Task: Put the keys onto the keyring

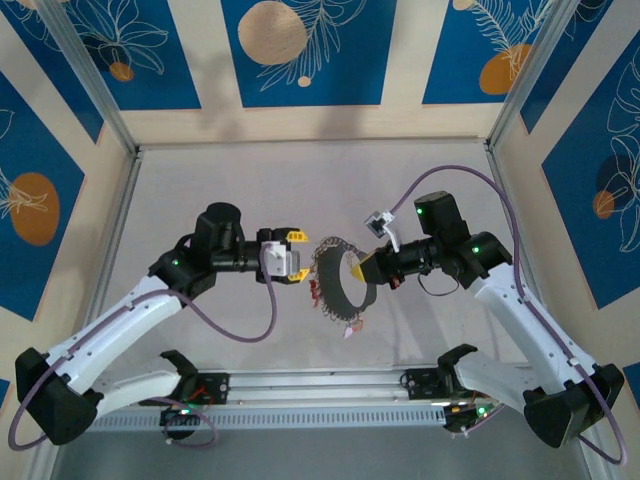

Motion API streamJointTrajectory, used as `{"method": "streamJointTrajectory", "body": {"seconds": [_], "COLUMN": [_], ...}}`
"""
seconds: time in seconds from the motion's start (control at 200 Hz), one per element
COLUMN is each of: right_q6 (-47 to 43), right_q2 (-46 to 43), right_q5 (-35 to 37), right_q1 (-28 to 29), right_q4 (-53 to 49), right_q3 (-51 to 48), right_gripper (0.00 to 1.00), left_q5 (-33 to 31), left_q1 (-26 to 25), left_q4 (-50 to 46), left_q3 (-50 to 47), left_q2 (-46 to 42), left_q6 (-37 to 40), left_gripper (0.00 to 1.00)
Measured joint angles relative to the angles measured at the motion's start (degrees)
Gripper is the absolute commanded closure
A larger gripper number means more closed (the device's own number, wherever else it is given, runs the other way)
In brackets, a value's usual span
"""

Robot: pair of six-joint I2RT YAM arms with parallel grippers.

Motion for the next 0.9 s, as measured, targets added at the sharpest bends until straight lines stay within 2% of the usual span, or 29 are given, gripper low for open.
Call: {"method": "streamJointTrajectory", "body": {"seconds": [0.11, 0.215, 0.29, 0.44, 0.505, 0.545, 0.735, 0.9], "right_q6": [0.04, 0.42, 1.09, 4.15, 5.68, 6.43, 8.33, 8.63], "right_q2": [0.02, 0.02, 0.02, 0.04, 0.04, 0.02, -0.17, -0.17], "right_q5": [-0.44, -0.92, -0.98, -0.96, -0.83, -0.81, -0.61, -0.11], "right_q1": [0.00, 0.00, 0.04, 0.11, 0.17, 0.17, 0.70, 1.53], "right_q4": [-0.33, -0.35, -0.35, -0.15, 0.52, 1.01, 2.21, 2.19], "right_q3": [0.00, 0.00, 0.00, 0.00, -0.09, -0.17, -0.83, -0.83], "right_gripper": [1.00, 1.00, 1.00, 1.00, 1.00, 1.00, 1.00, 1.00], "left_q5": [0.00, -0.07, -0.17, -0.22, -0.39, -0.63, -1.84, -3.48], "left_q1": [0.00, -0.13, -0.33, -0.94, -1.36, -1.49, -1.62, -1.62], "left_q4": [-0.31, 0.26, 0.50, 1.29, 3.67, 6.19, 13.94, 16.33], "left_q3": [-0.02, -0.02, -0.02, -0.02, -0.33, -1.05, -2.95, -2.95], "left_q2": [-0.90, -2.01, -2.47, -1.97, -1.49, -1.33, -0.37, 0.90], "left_q6": [2.60, 4.70, 6.51, 7.15, 5.29, 3.63, -4.44, -6.91], "left_gripper": [0.60, 0.74, 0.76, 0.67, 0.54, 0.50, 0.47, 0.47]}}
